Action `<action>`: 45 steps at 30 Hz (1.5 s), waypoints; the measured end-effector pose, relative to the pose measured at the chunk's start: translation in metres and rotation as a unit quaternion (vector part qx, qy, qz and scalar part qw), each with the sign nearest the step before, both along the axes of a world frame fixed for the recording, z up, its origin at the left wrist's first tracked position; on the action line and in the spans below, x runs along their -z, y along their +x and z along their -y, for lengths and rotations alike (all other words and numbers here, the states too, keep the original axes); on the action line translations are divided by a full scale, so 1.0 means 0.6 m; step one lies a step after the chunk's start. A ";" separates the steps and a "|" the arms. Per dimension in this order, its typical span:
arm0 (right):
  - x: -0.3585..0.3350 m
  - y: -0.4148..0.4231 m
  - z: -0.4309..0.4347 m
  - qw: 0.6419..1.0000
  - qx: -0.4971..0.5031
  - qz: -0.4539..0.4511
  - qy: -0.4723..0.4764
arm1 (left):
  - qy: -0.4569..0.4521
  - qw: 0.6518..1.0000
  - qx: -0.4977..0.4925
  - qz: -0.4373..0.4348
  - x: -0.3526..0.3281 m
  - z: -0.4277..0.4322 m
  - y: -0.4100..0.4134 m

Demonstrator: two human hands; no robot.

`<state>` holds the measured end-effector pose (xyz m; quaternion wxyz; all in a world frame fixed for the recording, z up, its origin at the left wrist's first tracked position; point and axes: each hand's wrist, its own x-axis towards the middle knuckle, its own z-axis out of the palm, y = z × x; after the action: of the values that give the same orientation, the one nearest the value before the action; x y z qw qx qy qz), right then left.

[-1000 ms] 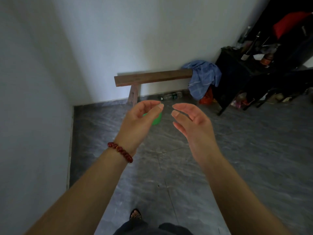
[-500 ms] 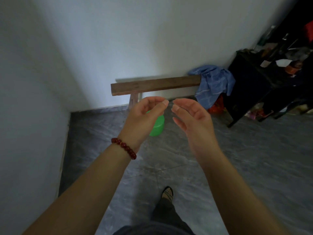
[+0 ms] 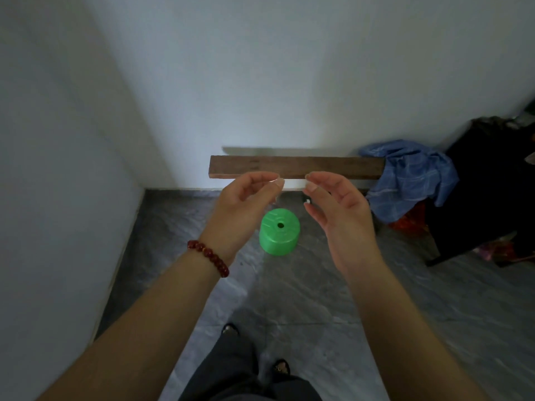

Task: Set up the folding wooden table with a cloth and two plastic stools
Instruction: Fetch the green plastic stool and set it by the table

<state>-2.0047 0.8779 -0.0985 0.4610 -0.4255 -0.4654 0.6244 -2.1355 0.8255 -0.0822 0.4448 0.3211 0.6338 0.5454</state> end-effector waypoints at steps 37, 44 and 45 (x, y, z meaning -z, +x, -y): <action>0.240 -0.146 -0.556 0.994 -0.058 0.087 -0.015 | -0.030 0.988 0.107 -0.109 0.253 -0.576 -0.171; 0.477 -0.141 -0.606 0.989 -0.055 0.117 -0.079 | -0.053 0.990 0.100 -0.081 0.499 -0.623 -0.143; 0.516 -0.141 -0.613 0.988 -0.055 0.116 -0.085 | -0.056 0.990 0.106 -0.079 0.536 -0.628 -0.143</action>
<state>-2.0896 1.2456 -0.4080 0.3305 -0.5065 -0.4840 0.6324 -2.2212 1.2023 -0.4036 0.4662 0.4032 0.6588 0.4314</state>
